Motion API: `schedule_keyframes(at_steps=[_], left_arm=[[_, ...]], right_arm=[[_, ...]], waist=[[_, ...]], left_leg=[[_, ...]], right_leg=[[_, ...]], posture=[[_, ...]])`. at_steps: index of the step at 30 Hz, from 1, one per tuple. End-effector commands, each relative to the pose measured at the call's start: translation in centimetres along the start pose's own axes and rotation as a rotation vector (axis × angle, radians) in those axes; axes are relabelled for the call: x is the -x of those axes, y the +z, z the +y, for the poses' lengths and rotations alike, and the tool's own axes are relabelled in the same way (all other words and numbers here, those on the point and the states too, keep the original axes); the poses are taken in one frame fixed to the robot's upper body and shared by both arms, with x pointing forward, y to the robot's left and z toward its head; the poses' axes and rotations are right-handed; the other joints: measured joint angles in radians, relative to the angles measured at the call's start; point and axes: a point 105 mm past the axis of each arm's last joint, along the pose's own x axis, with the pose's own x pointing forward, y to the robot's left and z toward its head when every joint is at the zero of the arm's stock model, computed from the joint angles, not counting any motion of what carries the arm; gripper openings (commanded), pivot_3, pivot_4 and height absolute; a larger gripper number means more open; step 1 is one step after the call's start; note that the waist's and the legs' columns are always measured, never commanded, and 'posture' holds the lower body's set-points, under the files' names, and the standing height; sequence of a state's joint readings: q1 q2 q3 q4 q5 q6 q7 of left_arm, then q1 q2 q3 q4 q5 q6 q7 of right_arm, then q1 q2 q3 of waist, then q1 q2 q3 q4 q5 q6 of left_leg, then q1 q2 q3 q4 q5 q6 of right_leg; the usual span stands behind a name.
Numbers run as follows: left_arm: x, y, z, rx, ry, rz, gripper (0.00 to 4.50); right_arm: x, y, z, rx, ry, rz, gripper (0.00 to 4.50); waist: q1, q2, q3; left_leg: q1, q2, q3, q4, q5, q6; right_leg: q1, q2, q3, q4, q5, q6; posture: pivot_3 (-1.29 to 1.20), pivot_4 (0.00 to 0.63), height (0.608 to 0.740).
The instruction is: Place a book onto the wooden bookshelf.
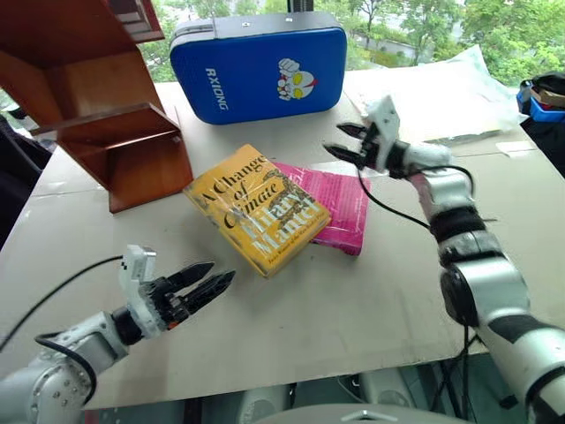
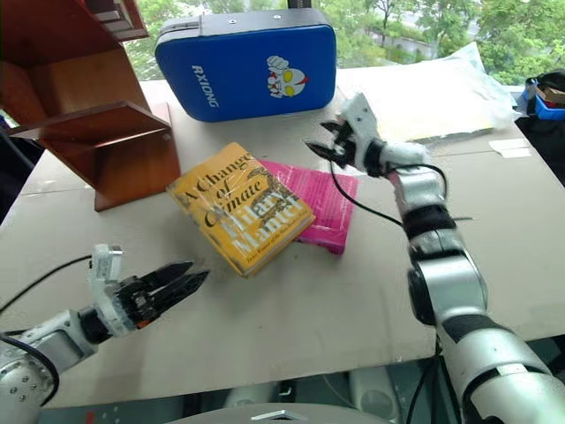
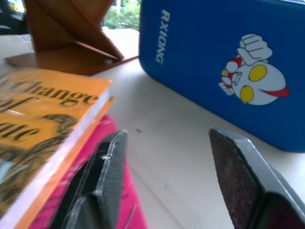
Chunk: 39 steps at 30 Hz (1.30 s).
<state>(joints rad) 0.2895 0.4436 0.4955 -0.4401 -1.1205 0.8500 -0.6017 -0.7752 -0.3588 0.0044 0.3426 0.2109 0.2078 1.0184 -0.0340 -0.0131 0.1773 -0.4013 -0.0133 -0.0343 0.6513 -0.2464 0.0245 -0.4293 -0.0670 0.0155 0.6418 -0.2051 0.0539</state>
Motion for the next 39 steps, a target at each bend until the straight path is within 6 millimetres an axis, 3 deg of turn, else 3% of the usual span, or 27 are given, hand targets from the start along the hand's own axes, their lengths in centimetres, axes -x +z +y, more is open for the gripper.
schedule_keyframes(at_steps=[1, 5, 8, 13, 19, 22, 23, 26, 29, 31, 34, 36, 39], left_arm=[[-0.9, -0.5, -0.7, 0.187, 0.010, -0.087, 4.50], [-2.8, -1.4, 0.0, 0.316, 0.049, -0.092, 4.50], [-4.9, -0.9, 0.8, 0.394, 0.058, -0.113, 4.50], [-7.3, -0.6, 0.8, 0.454, 0.023, -0.098, 4.50], [-8.9, -2.4, 0.0, 0.500, -0.022, 0.058, 4.50], [-9.2, -1.0, -0.5, 0.516, -0.054, 0.023, 3.68], [-9.3, -0.5, -0.9, 0.523, -0.074, 0.010, 3.16], [-9.1, 0.3, -1.9, 0.521, -0.113, 0.003, 2.17], [-9.1, 0.6, -2.6, 0.503, -0.124, 0.003, 0.72], [-9.1, 1.2, -3.3, 0.476, -0.144, -0.012, 0.15], [-9.4, 2.2, -5.6, 0.248, -0.184, 0.016, 0.12], [-10.1, 2.9, -8.5, -0.134, -0.235, 0.090, 0.12], [-11.5, 6.2, -10.2, -0.552, -0.220, 0.002, 0.12]], right_arm=[[3.9, 3.5, 4.3, -0.003, 0.132, -0.029, 4.46], [7.9, 3.0, 8.1, -0.076, 0.166, 0.058, 4.46], [10.2, 2.7, 10.1, -0.119, 0.149, 0.121, 4.46], [12.3, 2.6, 11.0, -0.141, 0.058, 0.185, 4.46], [13.4, 2.2, 11.0, -0.115, -0.018, 0.225, 4.46], [13.4, 2.3, 11.0, -0.111, -0.026, 0.215, 4.50], [13.4, 2.3, 11.0, -0.110, -0.028, 0.212, 4.50], [13.3, 2.3, 11.0, -0.107, -0.035, 0.208, 4.50], [13.2, 2.4, 10.8, -0.106, -0.036, 0.203, 4.50], [13.0, 2.6, 10.7, -0.104, -0.035, 0.197, 4.50], [12.7, 3.1, 10.0, -0.110, -0.040, 0.165, 4.50], [12.5, 3.9, 8.9, -0.128, -0.060, 0.112, 4.50], [12.2, 5.1, 7.5, -0.142, -0.081, 0.026, 4.50]], waist=[[0.009, 0.000, 0.000], [0.020, 0.000, 0.000], [0.024, -0.003, -0.001], [0.026, -0.008, -0.002], [0.032, -0.008, -0.003], [0.041, -0.008, -0.003], [0.044, -0.008, -0.003], [0.047, -0.009, -0.003], [0.048, -0.009, -0.003], [0.047, -0.009, -0.003], [0.047, -0.010, -0.002], [0.049, -0.011, -0.001], [0.052, -0.010, -0.002]], left_leg=[[-0.001, 0.000, 0.000, 0.001, 0.000, 0.000], [0.003, 0.000, 0.001, 0.002, 0.000, 0.001], [0.012, 0.000, -0.002, 0.003, 0.000, 0.001], [0.016, 0.000, 0.002, 0.006, 0.000, 0.001], [0.015, 0.000, 0.001, 0.005, 0.000, 0.001], [0.015, 0.000, 0.001, 0.005, 0.000, 0.001], [0.015, 0.000, 0.001, 0.005, 0.000, 0.001], [0.014, 0.000, 0.000, 0.005, 0.000, 0.001], [0.013, 0.000, 0.000, 0.005, 0.000, 0.001], [0.012, 0.000, 0.000, 0.005, 0.000, 0.001], [0.011, 0.000, -0.001, 0.005, 0.000, 0.001], [0.010, 0.000, -0.001, 0.005, 0.000, 0.001], [0.007, -0.001, 0.000, 0.006, 0.000, 0.001]], right_leg=[[0.000, -0.001, 0.000, 0.000, 0.000, 0.000], [0.002, 0.001, 0.002, 0.001, 0.000, 0.000], [0.013, 0.007, -0.001, 0.000, -0.005, 0.000], [0.018, 0.008, 0.002, -0.001, -0.006, 0.000], [0.018, 0.009, 0.001, -0.002, -0.004, -0.003], [0.018, 0.008, 0.001, -0.003, -0.006, 0.000], [0.018, 0.008, 0.001, -0.003, -0.006, 0.000], [0.018, 0.008, 0.000, -0.004, -0.005, -0.001], [0.018, 0.008, 0.000, -0.004, -0.004, -0.003], [0.017, 0.007, 0.000, -0.005, -0.004, -0.004], [0.017, 0.007, 0.000, -0.005, -0.004, -0.004], [0.016, 0.008, -0.001, -0.006, -0.003, -0.004], [0.016, 0.009, -0.004, -0.008, -0.003, -0.005]], posture=[[0.00, 0.150, 0.740], [0.00, 0.150, 0.740], [0.00, 0.150, 0.740], [0.00, 0.150, 0.740], [0.00, 0.150, 0.740], [0.00, 0.150, 0.740], [0.00, 0.150, 0.740], [0.00, 0.150, 0.740], [0.00, 0.150, 0.740], [0.00, 0.150, 0.740], [0.00, 0.150, 0.740], [0.00, 0.150, 0.740], [0.00, 0.150, 0.740]])
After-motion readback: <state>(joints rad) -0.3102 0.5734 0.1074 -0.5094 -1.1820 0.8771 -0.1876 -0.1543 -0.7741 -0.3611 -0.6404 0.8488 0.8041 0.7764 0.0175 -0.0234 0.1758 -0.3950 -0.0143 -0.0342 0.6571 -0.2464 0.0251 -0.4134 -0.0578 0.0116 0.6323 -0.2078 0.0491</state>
